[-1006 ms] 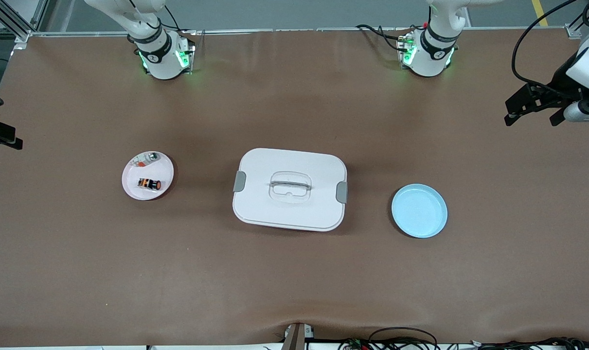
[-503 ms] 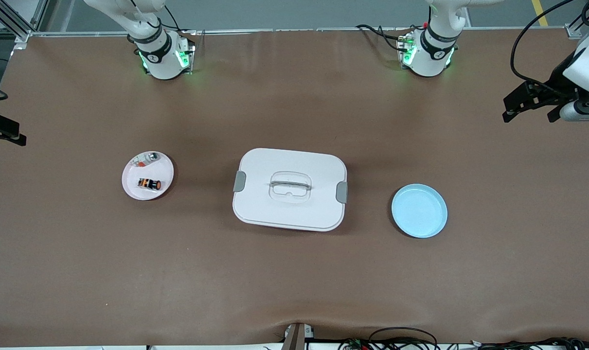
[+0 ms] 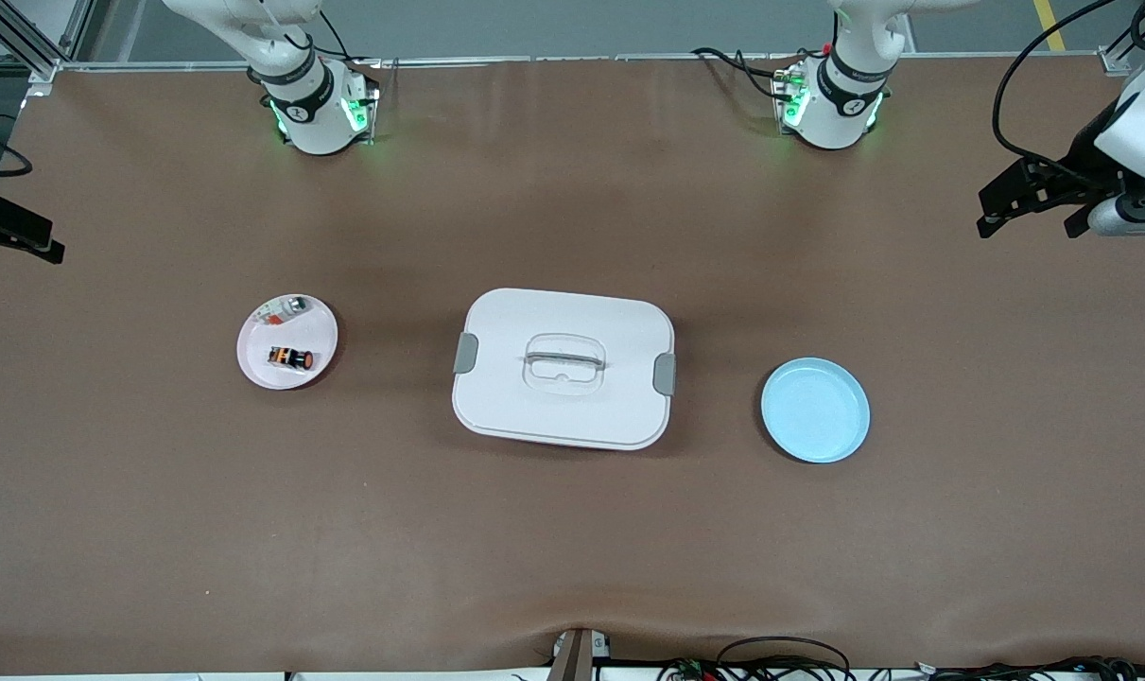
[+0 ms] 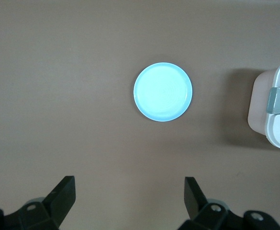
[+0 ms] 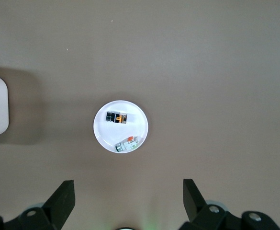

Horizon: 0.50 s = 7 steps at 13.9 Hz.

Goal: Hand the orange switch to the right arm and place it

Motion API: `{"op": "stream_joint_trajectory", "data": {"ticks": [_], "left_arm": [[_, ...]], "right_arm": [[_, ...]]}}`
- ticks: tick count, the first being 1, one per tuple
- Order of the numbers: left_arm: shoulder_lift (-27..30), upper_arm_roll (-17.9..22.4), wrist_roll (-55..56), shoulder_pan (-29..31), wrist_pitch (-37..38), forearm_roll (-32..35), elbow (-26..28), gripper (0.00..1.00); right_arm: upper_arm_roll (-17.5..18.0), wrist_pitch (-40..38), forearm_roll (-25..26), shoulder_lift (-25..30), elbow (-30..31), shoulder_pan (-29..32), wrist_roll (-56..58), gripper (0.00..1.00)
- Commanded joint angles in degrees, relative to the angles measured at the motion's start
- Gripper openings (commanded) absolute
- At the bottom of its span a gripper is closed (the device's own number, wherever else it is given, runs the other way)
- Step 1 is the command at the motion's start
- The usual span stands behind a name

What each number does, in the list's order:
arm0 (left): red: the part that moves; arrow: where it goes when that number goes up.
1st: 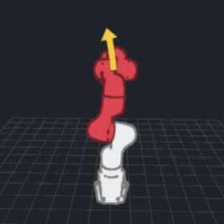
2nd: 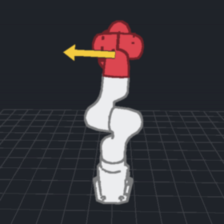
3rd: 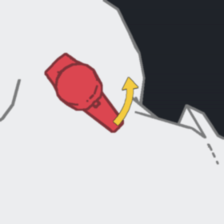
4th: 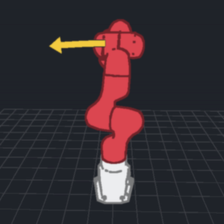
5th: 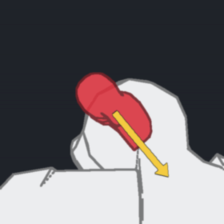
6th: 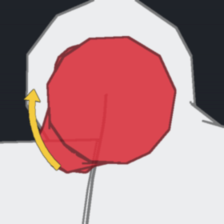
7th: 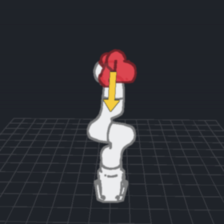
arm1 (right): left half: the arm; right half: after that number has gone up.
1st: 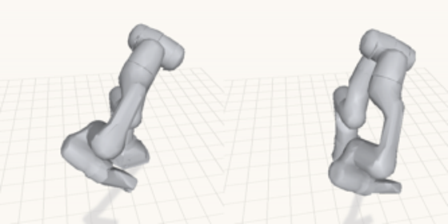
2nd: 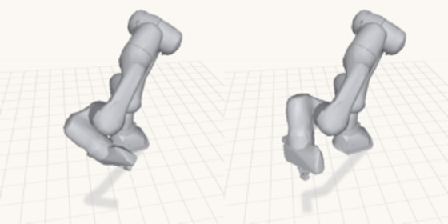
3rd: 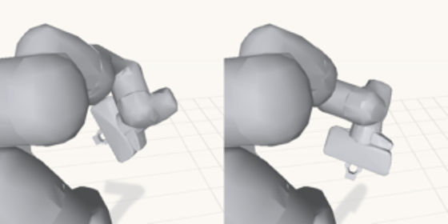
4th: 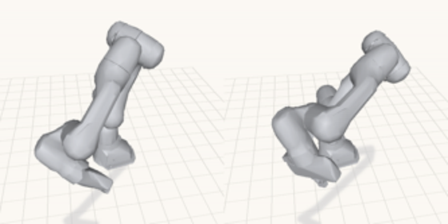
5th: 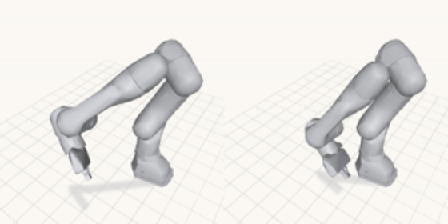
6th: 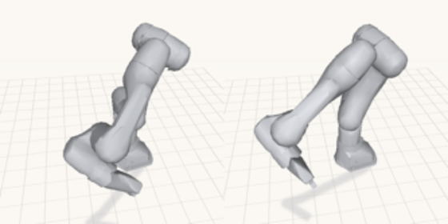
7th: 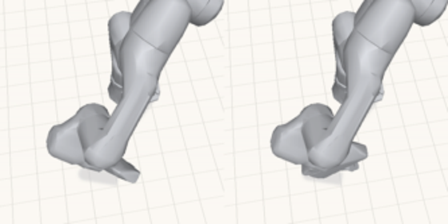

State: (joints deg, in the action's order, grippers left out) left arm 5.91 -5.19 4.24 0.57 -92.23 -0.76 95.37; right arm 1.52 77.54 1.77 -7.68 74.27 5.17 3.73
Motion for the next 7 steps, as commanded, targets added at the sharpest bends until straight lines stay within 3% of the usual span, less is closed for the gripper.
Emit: {"op": "stream_joint_trajectory", "data": {"ticks": [1,7], "left_arm": [[0.85,-0.18,-0.29,0.31,0.83,-0.3,-0.01,1.0],[0.85,-0.18,-0.11,0.31,0.83,-0.3,-0.01,1.0]], "right_arm": [[0.07,0.86,-0.54,2.84,3.68,-0.34,-1.71,1.0],[-0.02,3.94,-0.54,8.55,12.3,-2.71,-1.89,1.0]]}}
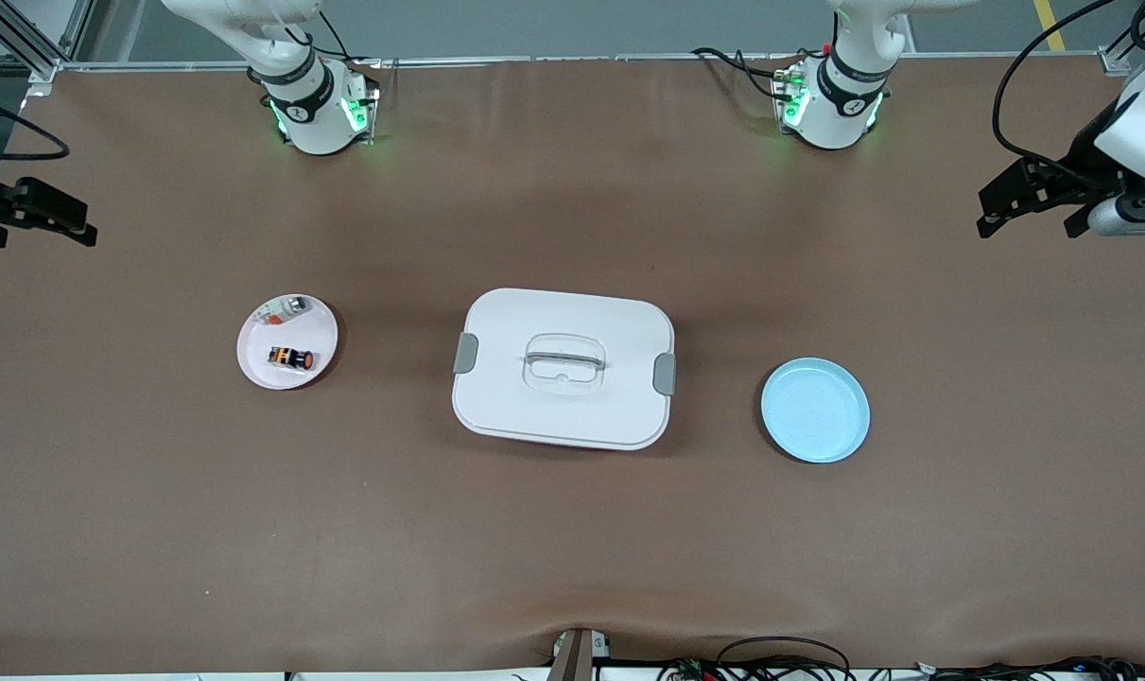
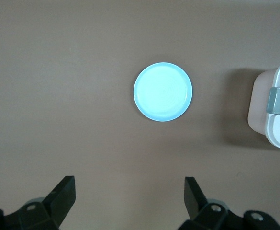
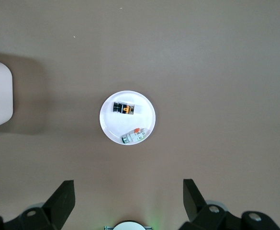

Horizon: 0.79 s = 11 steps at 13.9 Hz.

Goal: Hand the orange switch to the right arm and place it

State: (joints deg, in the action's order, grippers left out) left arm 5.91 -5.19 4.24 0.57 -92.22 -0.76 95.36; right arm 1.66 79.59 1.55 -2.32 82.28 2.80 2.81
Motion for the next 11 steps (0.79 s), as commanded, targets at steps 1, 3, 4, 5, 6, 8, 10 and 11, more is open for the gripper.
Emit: {"op": "stream_joint_trajectory", "data": {"ticks": [1,3,4,5,6,8,10,11], "left_arm": [[0.77,-0.18,-0.02,0.31,0.81,-0.3,0.0,1.0],[0.77,-0.18,0.15,0.31,0.81,-0.3,0.0,1.0],[0.76,-0.18,0.24,0.31,0.81,-0.3,0.0,1.0],[0.85,-0.18,0.24,0.31,0.81,-0.3,0.0,1.0],[0.77,-0.18,0.15,0.31,0.81,-0.3,0.0,1.0],[0.76,-0.18,0.24,0.31,0.81,-0.3,0.09,1.0],[0.76,-0.18,0.15,0.31,0.9,-0.3,0.09,1.0],[0.76,-0.18,0.15,0.31,0.81,-0.3,0.09,1.0]], "right_arm": [[-0.17,1.45,-0.32,3.2,4.21,-0.34,-1.05,1.0],[-0.17,0.31,-0.32,3.2,3.86,-0.26,-1.14,1.0],[-0.26,0.39,-0.93,3.2,3.68,-0.26,-1.14,1.0],[-0.6,0.3,-2.76,3.2,3.51,-0.26,-1.14,1.0],[-0.69,0.13,-3.65,3.2,3.51,-0.08,-1.14,1.0],[-0.96,-0.57,-3.66,3.2,3.51,-0.34,-1.14,1.0],[-1.66,-0.66,-4.19,3.2,3.42,-0.43,-1.14,1.0],[-1.92,-0.84,-4.36,3.2,3.5,-0.52,-1.14,1.0]]}}
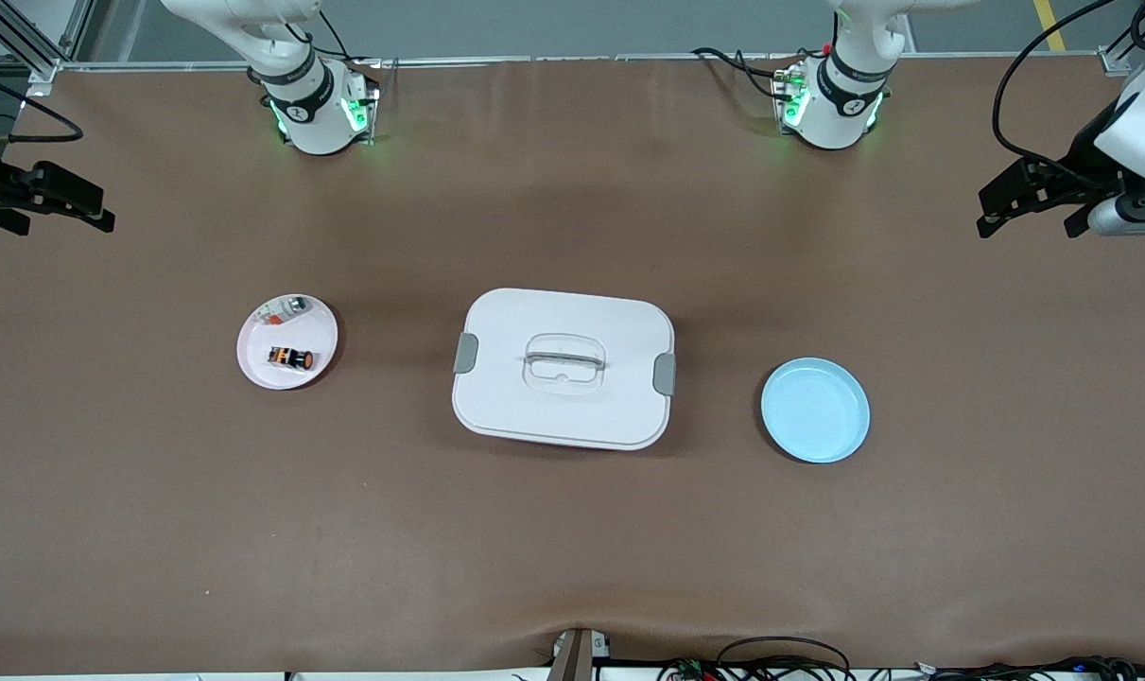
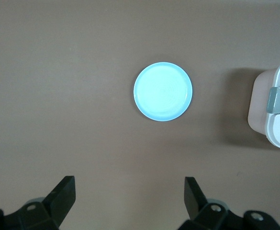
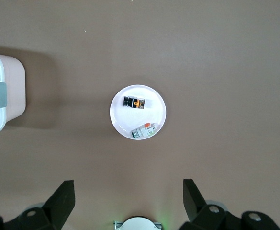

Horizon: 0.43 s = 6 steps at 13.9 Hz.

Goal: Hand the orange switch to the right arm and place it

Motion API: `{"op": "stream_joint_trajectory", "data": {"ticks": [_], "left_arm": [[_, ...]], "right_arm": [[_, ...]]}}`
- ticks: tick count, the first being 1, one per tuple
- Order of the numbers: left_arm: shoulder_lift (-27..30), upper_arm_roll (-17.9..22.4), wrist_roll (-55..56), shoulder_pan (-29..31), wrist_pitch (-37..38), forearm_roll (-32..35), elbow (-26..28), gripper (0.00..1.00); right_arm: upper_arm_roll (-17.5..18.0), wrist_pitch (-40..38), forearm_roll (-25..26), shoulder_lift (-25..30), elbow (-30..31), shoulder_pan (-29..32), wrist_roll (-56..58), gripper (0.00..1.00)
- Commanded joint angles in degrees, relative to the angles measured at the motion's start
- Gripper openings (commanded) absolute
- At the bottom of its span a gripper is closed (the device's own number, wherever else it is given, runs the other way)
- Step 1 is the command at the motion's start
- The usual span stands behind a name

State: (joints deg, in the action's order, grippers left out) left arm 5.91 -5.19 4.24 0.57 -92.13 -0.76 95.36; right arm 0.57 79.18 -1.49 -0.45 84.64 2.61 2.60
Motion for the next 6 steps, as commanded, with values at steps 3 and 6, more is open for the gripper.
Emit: {"op": "stream_joint_trajectory", "data": {"ticks": [3,6], "left_arm": [[0.77,-0.18,0.15,0.31,0.81,-0.3,0.08,1.0],[0.77,-0.09,0.07,0.4,0.72,-0.39,0.08,1.0]], "right_arm": [[-3.02,-1.39,-1.41,1.33,1.05,-1.9,-0.93,1.0],[-3.12,-2.18,-2.64,1.33,1.05,-1.46,-0.93,1.0]]}}
